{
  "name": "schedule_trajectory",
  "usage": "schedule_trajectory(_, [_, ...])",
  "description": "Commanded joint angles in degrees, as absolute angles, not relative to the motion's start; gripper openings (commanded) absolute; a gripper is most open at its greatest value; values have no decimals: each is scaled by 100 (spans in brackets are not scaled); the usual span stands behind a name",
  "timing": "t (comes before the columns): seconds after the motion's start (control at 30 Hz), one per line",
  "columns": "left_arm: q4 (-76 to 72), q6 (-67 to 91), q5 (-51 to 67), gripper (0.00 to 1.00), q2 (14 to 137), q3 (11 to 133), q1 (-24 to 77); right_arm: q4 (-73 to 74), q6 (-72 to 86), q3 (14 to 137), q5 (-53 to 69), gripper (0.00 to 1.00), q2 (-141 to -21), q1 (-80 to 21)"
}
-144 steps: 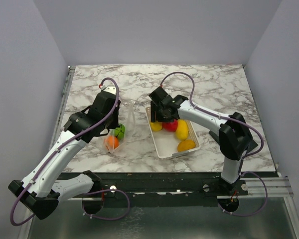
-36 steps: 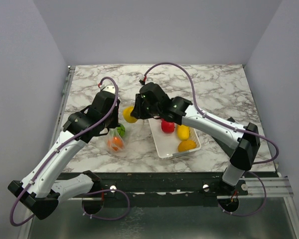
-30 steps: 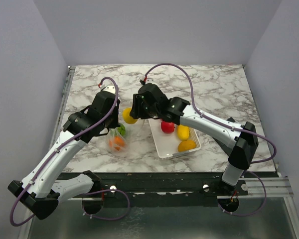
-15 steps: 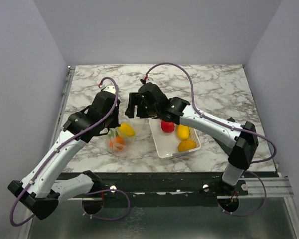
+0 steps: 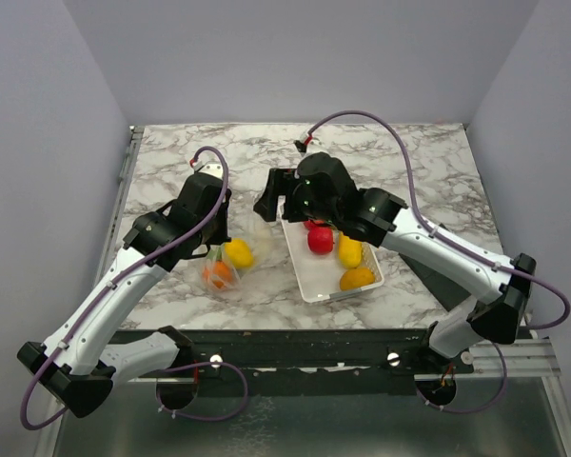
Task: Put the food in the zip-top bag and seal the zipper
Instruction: Place the fake fruit in the zipper food storage bag.
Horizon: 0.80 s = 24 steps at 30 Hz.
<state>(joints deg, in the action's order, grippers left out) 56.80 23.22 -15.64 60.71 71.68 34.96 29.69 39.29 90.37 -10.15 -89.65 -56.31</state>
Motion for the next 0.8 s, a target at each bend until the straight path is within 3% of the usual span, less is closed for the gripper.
schedule_trajectory(0.0, [5624,2304,-1503,0,6086,7207,3506,3259,3725,8820,-1484,81,-8496,-5616])
schedule_trajectory(0.57, [5620,2321,-1477,0,6013,7181,3507,4470,3759,8116,-2832,84,-8091,-5354])
schedule_trajectory(0.77, [5618,2330,-1462,0,6011,7163,3509,4537,3914,7720,-2904,92,-8162,-5200])
